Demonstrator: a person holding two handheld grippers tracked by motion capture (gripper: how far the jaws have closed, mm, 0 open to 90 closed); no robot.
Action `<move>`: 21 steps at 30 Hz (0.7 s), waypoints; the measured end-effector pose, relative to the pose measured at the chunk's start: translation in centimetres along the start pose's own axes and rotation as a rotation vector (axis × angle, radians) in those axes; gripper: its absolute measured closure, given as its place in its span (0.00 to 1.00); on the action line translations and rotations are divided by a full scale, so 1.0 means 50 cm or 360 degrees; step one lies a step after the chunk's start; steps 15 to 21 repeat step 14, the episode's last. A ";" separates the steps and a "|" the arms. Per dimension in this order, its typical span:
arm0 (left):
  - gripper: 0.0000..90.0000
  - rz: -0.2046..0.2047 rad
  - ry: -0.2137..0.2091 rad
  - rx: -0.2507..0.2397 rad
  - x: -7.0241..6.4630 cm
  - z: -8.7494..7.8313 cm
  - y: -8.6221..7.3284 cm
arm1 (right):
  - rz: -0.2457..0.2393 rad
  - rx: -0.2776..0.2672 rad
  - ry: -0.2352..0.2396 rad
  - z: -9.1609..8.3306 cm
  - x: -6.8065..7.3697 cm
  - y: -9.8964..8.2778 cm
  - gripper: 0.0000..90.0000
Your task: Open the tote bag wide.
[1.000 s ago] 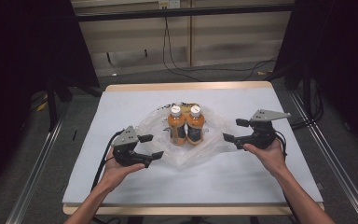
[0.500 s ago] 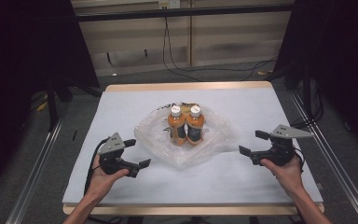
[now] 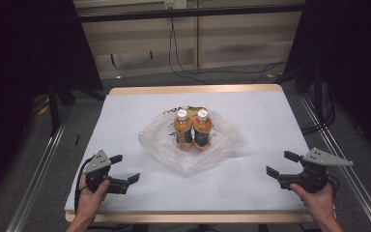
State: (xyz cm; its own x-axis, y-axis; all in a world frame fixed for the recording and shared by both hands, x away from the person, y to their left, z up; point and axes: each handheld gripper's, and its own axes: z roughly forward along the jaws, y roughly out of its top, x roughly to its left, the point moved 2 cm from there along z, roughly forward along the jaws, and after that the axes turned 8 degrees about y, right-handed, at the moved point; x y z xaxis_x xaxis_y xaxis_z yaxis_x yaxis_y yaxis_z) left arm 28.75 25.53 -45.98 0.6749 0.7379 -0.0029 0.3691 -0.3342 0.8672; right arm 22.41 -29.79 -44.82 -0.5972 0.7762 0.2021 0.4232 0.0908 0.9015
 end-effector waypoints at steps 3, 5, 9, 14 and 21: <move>0.03 0.0002 0.0038 -0.0013 0.005 -0.011 -0.007 | -0.0011 0.0004 -0.0031 -0.010 0.002 -0.011 0.08; 0.03 -0.0012 0.0055 -0.0029 0.011 -0.018 -0.013 | 0.0002 -0.0024 -0.0037 -0.021 0.001 -0.014 0.08; 0.03 -0.0016 0.0107 -0.0012 0.013 -0.029 -0.028 | -0.0006 0.0012 -0.0135 -0.027 -0.007 -0.019 0.08; 0.03 -0.0008 0.0107 -0.0012 0.019 -0.032 -0.031 | 0.0024 0.0020 -0.0167 -0.027 -0.021 -0.024 0.08; 0.03 -0.0008 0.0107 -0.0012 0.019 -0.032 -0.031 | 0.0024 0.0020 -0.0167 -0.027 -0.021 -0.024 0.08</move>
